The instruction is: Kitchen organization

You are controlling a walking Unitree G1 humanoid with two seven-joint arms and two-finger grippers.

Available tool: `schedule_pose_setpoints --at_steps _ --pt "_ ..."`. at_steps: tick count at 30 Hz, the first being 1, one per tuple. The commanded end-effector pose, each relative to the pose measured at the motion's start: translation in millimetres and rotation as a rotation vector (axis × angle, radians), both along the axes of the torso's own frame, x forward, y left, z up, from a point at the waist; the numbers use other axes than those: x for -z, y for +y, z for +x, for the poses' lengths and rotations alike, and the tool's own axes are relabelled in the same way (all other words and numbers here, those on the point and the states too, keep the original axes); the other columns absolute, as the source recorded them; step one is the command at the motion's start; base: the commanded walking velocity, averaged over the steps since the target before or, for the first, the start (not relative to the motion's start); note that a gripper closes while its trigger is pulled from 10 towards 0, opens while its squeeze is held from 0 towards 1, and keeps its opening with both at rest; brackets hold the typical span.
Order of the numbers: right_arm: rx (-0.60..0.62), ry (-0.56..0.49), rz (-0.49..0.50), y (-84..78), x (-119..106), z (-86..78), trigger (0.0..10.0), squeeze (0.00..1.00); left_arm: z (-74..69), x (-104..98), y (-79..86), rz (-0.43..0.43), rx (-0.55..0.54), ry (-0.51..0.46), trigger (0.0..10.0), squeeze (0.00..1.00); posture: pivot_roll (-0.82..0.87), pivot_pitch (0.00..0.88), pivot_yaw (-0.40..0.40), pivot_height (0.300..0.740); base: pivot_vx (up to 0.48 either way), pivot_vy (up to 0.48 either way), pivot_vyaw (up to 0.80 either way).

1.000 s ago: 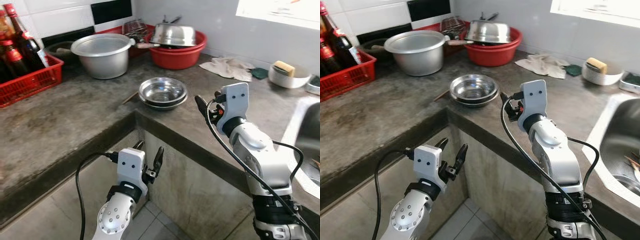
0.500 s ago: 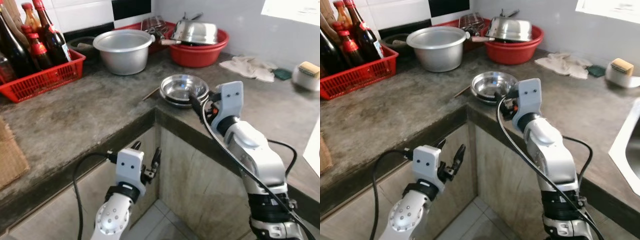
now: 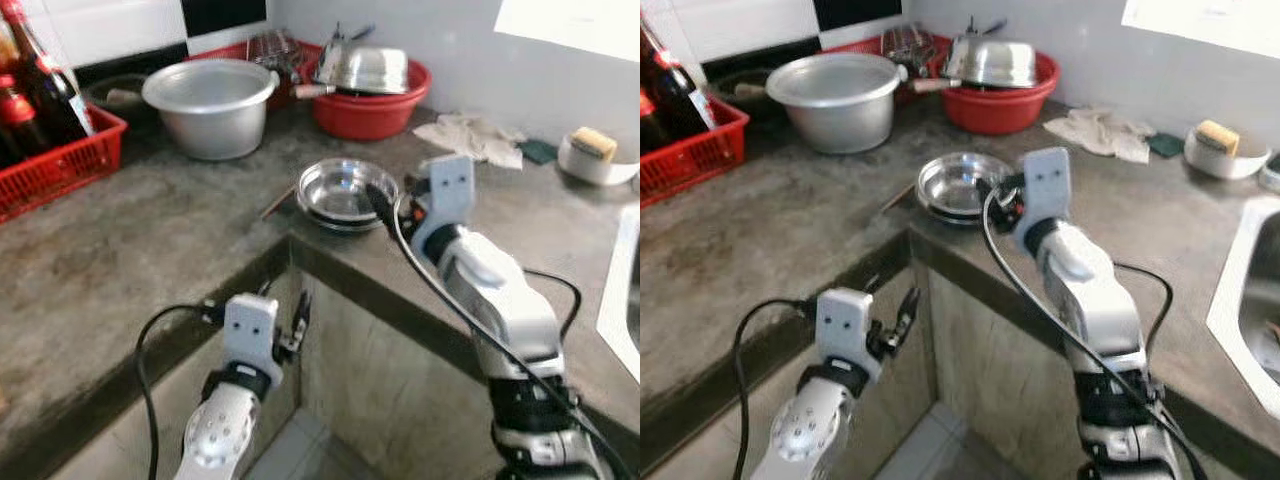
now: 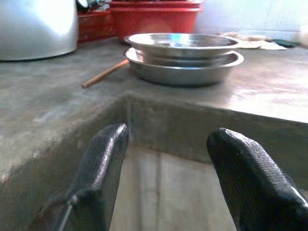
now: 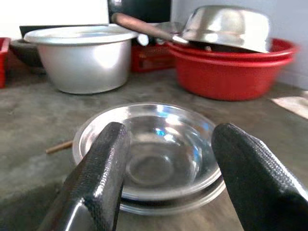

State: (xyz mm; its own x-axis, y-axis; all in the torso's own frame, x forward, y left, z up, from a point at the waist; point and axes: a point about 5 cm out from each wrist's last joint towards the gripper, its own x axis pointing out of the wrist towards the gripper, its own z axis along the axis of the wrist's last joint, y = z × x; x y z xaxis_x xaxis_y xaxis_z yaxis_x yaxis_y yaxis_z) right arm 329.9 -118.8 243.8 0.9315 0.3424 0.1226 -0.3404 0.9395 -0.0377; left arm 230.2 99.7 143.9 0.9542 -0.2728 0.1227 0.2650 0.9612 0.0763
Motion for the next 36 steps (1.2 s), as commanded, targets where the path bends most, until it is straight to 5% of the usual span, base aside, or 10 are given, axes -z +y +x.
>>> schedule_pose_setpoints --at_steps 1,7,8,9,14,15,36 --pt "0.022 0.002 0.002 -7.7 -1 1.8 10.0 0.00 -1.7 0 -4.9 -0.002 0.016 0.004 10.0 0.00 0.10 0.076 -0.050 0.740 0.000 0.000 0.00" --pt "0.016 0.015 0.030 -9.3 -6 5.9 10.0 0.01 -4.6 4 -6.7 0.001 0.026 0.021 10.0 0.00 0.10 0.084 -0.054 0.740 0.000 0.000 0.00" --pt "0.013 0.022 0.031 -9.4 -6 6.7 10.0 0.39 -5.3 4 -7.2 0.000 0.029 0.025 10.0 0.00 0.10 0.084 -0.055 0.740 0.000 0.000 0.00" --pt "0.010 0.030 0.038 -9.4 -6 7.7 10.0 1.00 -6.2 5 -7.6 0.000 0.031 0.031 10.0 0.00 0.10 0.088 -0.053 0.740 0.000 0.000 0.00" --pt "0.012 0.086 0.046 -9.0 -4 12.5 10.0 1.00 -7.8 7 -8.3 -0.002 0.036 0.044 10.0 0.00 0.10 0.095 -0.059 0.740 0.000 0.000 0.00" --pt "0.033 0.115 0.034 -9.0 -2 17.2 10.0 0.00 -8.3 8 -8.6 -0.002 0.040 0.053 10.0 0.00 0.10 0.095 -0.058 0.740 0.000 0.000 0.00" --pt "0.228 0.331 0.160 -20.2 -5 67.5 10.0 0.00 -11.2 12 -11.9 0.001 0.068 0.087 10.0 0.00 0.11 0.103 -0.058 0.740 0.000 0.000 0.00"
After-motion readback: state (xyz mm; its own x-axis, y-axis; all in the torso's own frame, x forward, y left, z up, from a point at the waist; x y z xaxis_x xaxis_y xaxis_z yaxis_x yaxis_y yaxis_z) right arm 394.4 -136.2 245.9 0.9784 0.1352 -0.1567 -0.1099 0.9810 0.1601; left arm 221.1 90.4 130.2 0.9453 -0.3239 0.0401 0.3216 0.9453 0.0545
